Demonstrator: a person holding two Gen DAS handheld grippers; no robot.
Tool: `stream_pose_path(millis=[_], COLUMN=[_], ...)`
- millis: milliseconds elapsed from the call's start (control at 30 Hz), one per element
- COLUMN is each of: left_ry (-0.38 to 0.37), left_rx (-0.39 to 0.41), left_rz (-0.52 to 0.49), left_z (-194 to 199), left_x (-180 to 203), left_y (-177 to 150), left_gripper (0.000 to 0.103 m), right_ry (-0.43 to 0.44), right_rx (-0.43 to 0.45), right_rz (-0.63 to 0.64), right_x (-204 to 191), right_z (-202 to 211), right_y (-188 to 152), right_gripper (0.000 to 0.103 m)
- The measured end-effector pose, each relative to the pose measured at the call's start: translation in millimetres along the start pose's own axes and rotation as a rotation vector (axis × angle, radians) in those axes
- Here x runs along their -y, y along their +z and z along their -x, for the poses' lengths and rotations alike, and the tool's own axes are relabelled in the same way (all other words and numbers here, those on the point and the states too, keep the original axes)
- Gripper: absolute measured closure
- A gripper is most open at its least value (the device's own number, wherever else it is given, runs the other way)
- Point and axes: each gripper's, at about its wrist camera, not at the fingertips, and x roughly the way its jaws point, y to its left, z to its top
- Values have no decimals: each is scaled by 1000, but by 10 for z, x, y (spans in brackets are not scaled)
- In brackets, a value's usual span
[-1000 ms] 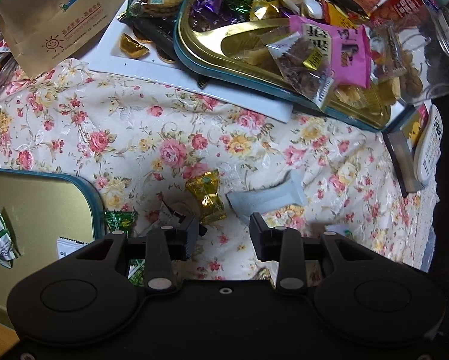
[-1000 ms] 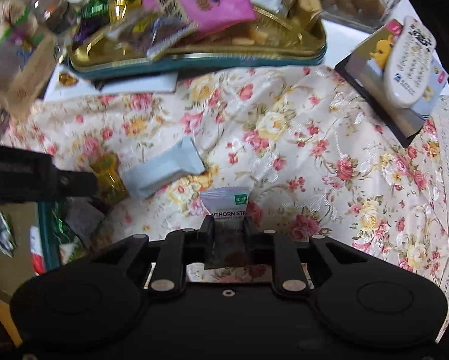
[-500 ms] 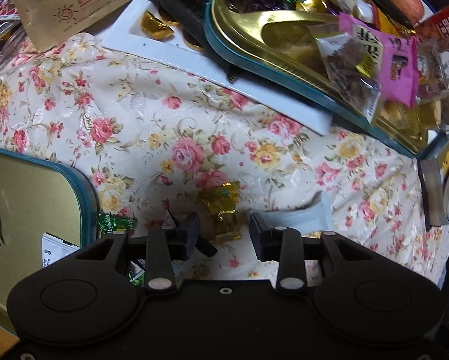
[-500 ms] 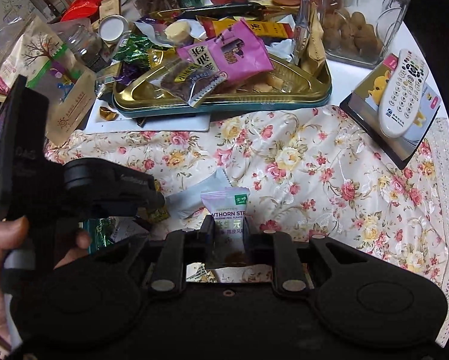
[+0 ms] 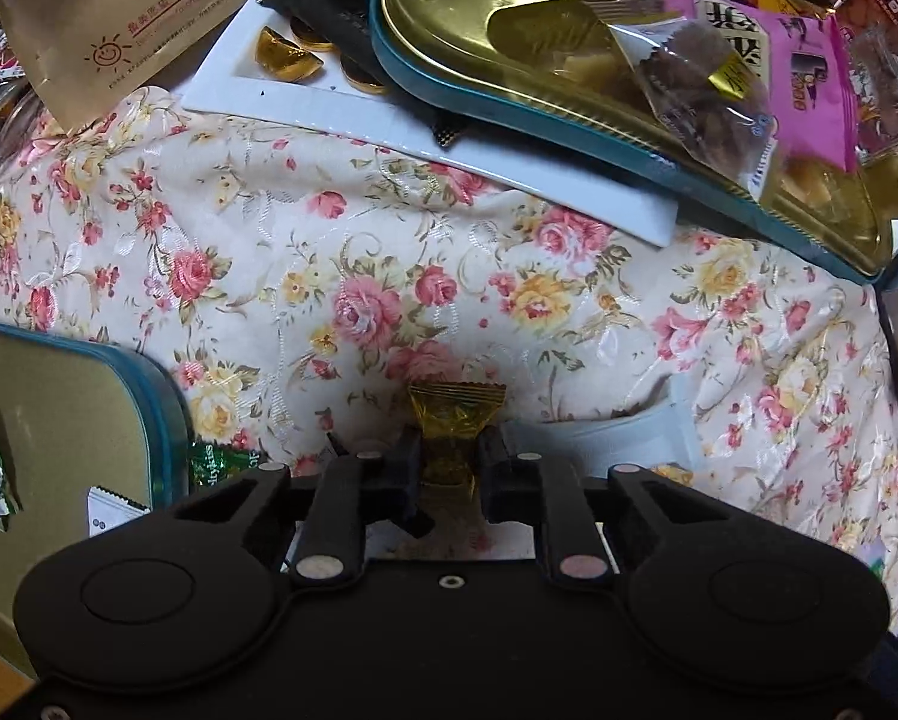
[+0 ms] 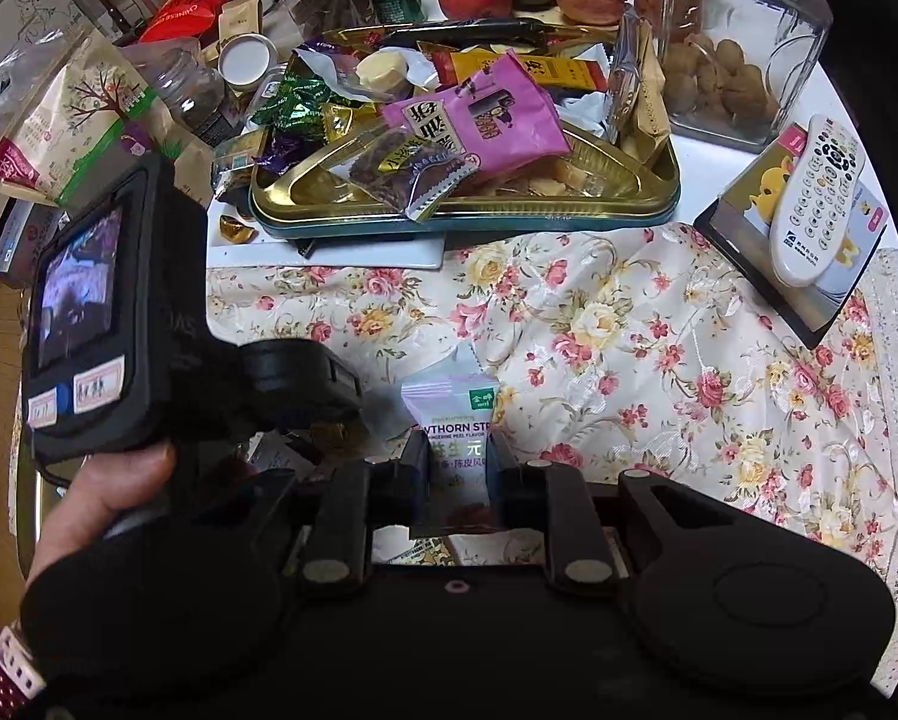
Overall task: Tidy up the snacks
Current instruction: 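Grasp the gold-wrapped candy with the left gripper and lift it, then drop the gold candy into the gold tray with the left gripper while the right gripper carries its packet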
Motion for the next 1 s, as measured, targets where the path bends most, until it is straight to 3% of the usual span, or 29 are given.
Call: stream_pose_path(millis=[167, 433, 667, 867, 1000], left_ry=[-45, -28, -6, 58, 112], left_rx=[20, 126, 159, 158, 181], left_rz=[33, 59, 153, 280, 465], left_z=[346, 975, 1072, 1174, 1219], left_x=[-104, -428, -986, -1612, -2131], left_y=[15, -49, -149, -357, -454], left_gripper=[79, 79, 79, 79, 79], right_ry=[-16, -2, 56, 96, 112], right_rx=[2, 26, 54, 51, 40], right_rz=[-35, -56, -20, 68, 137], right_x=[45, -7, -274, -666, -959], right_z=[-4, 70, 204, 244, 238], right_y=[35, 93, 106, 19, -102], right_gripper=[82, 82, 82, 82, 82])
